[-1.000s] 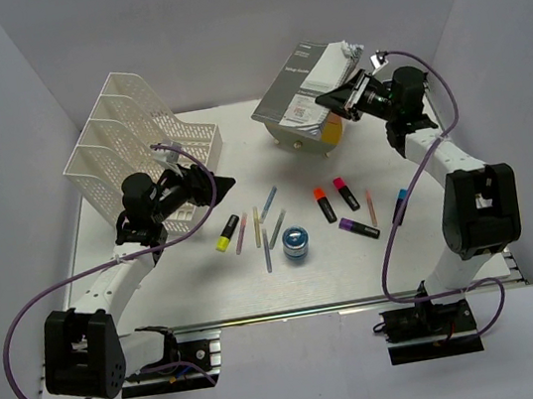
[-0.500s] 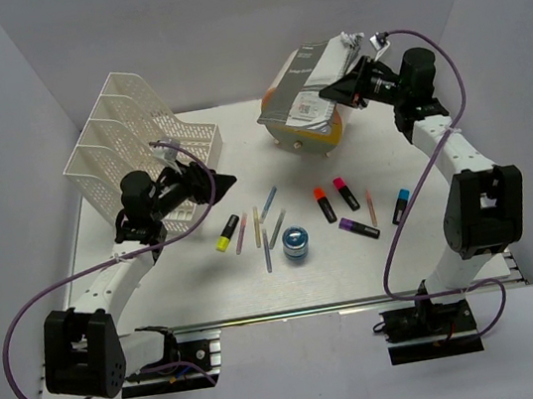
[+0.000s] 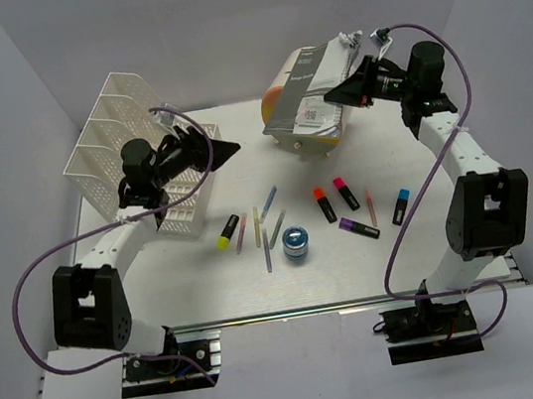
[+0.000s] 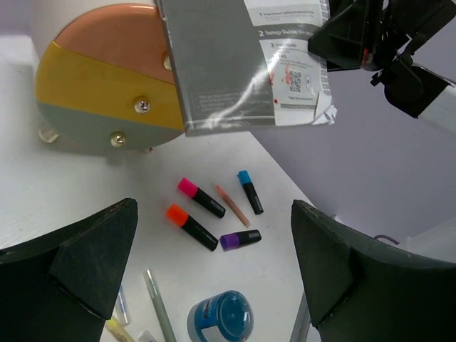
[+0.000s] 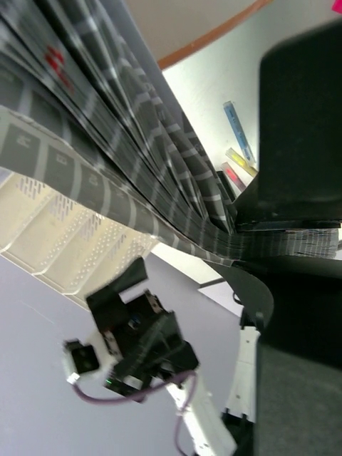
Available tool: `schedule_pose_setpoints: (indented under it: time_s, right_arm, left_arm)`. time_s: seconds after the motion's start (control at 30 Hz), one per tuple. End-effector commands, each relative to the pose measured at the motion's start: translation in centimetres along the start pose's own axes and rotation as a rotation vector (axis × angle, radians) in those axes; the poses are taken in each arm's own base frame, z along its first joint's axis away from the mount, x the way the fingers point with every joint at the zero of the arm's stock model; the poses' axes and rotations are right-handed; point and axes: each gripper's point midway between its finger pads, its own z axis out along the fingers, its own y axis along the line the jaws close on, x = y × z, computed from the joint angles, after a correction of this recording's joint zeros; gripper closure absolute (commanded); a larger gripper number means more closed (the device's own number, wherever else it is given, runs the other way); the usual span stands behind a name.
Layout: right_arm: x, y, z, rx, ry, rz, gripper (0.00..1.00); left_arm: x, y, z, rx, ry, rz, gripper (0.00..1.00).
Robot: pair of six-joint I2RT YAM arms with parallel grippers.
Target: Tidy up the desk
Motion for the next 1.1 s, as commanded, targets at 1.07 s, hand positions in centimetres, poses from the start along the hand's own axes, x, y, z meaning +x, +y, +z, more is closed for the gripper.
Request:
schedule_pose_setpoints:
  time_s: [1.07]
  right_arm:
    - [5.9,16.0,-6.7,-0.270,0.098,-0.443,1.00]
  left_arm:
    - [-0.7,-8.0,1.4,0.346,0.149,-0.184,0.02]
